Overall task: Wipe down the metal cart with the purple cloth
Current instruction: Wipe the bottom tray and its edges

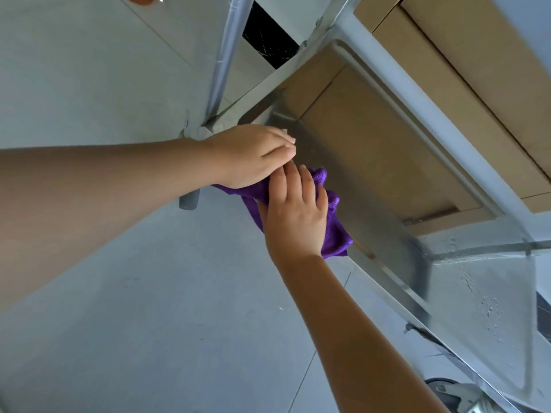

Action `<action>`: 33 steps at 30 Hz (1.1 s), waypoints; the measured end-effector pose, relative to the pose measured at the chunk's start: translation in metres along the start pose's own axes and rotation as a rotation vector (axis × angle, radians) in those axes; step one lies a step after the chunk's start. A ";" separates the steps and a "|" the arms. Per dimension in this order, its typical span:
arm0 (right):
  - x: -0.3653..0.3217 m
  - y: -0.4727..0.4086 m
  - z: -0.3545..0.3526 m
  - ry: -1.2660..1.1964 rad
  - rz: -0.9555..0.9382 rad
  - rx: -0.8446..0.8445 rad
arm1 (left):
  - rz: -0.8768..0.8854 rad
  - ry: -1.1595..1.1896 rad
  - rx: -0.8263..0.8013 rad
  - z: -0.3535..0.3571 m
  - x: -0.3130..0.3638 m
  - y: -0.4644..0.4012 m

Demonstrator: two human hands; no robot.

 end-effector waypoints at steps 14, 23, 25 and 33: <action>0.133 0.112 -0.016 -0.040 -0.011 -0.075 | 0.241 -0.369 0.116 0.006 0.018 0.010; 0.160 0.132 -0.018 -0.140 0.036 -0.138 | 0.233 -0.563 -0.155 0.097 0.096 0.002; 0.166 0.137 -0.021 -0.281 0.049 -0.124 | 0.204 -0.557 -0.169 0.121 0.120 -0.011; 0.206 0.129 0.009 -0.426 0.091 -0.397 | 0.035 -0.313 0.008 0.149 0.149 -0.054</action>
Point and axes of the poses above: each hand's wrist, its own y-axis away from the middle knuckle, its own z-axis out of the palm, x = y × z, the point moved 10 cm from there along -y, towards the middle knuckle, and after that the axes turned 1 degree about y, right-handed, at the moved point
